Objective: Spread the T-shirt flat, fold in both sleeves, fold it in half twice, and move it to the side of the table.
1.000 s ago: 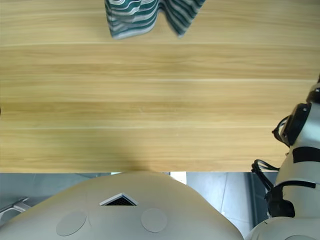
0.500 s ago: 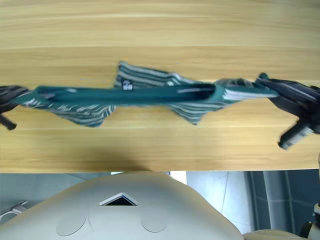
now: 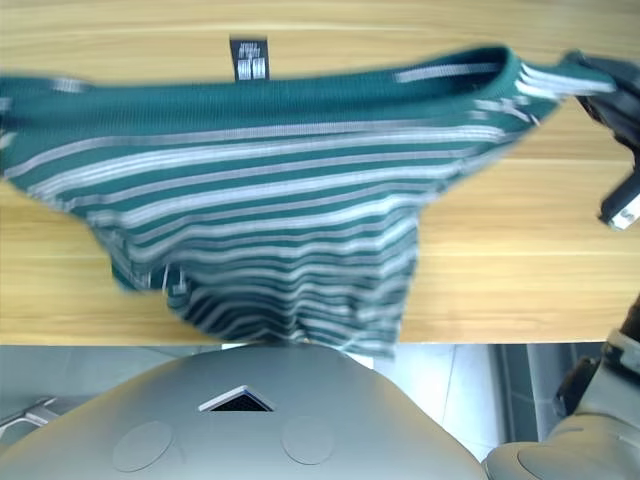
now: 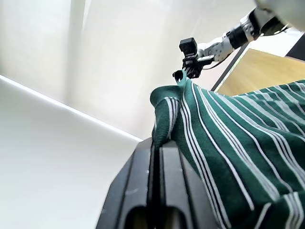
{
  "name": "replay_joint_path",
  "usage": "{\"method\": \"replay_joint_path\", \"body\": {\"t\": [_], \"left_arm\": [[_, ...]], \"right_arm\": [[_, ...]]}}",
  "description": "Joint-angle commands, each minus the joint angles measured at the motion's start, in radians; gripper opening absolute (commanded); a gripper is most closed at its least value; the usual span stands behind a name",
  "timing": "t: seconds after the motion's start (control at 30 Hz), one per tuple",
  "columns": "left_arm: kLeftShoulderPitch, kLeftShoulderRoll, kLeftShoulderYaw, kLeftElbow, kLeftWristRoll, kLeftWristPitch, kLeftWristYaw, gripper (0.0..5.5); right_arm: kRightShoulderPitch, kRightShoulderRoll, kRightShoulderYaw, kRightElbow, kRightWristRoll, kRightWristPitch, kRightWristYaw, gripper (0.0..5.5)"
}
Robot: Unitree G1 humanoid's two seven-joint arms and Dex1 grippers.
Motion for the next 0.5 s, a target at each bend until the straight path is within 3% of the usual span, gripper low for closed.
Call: {"method": "replay_joint_path", "body": {"t": [0.03, 0.07, 0.1, 0.13, 0.17, 0.2, 0.3, 0.4, 0.5], "left_arm": [[-0.983, -0.469, -0.513, 1.05, 0.852, 0.527, 0.086, 0.0], [-1.052, -0.503, -0.574, 1.144, 0.958, 0.585, 0.218, 0.0], [-1.157, -0.535, -0.59, 1.221, 1.018, 0.661, 0.487, 0.0], [-1.288, -0.539, -0.521, 1.27, 0.997, 0.707, 0.814, 0.0], [-1.379, -0.533, -0.439, 1.296, 0.944, 0.728, 1.016, 0.0], [-1.451, -0.515, -0.319, 1.299, 0.84, 0.701, 1.112, 0.0], [-1.441, -0.467, -0.189, 1.232, 0.781, 0.478, 1.135, 0.0], [-1.182, -0.416, -0.263, 1.166, 0.948, 0.262, 1.178, 0.0], [-0.819, -0.456, -0.344, 1.183, 0.992, 0.125, 1.044, 0.0]], "right_arm": [[-0.829, 0.109, 0.549, 0.937, -0.894, 0.1, -0.571, 0.01], [-0.934, 0.135, 0.607, 1.036, -0.984, 0.15, -0.752, 0.01], [-1.06, 0.16, 0.617, 1.11, -1.031, 0.205, -1.019, 0.01], [-1.174, 0.166, 0.575, 1.145, -1.03, 0.207, -1.256, 0.01], [-1.246, 0.165, 0.533, 1.161, -1.012, 0.197, -1.389, 0.01], [-1.29, 0.144, 0.494, 1.144, -1.013, 0.148, -1.498, 0.01], [-1.208, 0.05, 0.419, 1.019, -1.069, -0.046, -1.664, 0.01], [-0.906, -0.007, 0.39, 0.92, -1.124, -0.198, -1.709, 0.01], [-0.585, 0.072, 0.454, 1.031, -1.095, -0.279, -1.593, 0.01]]}}
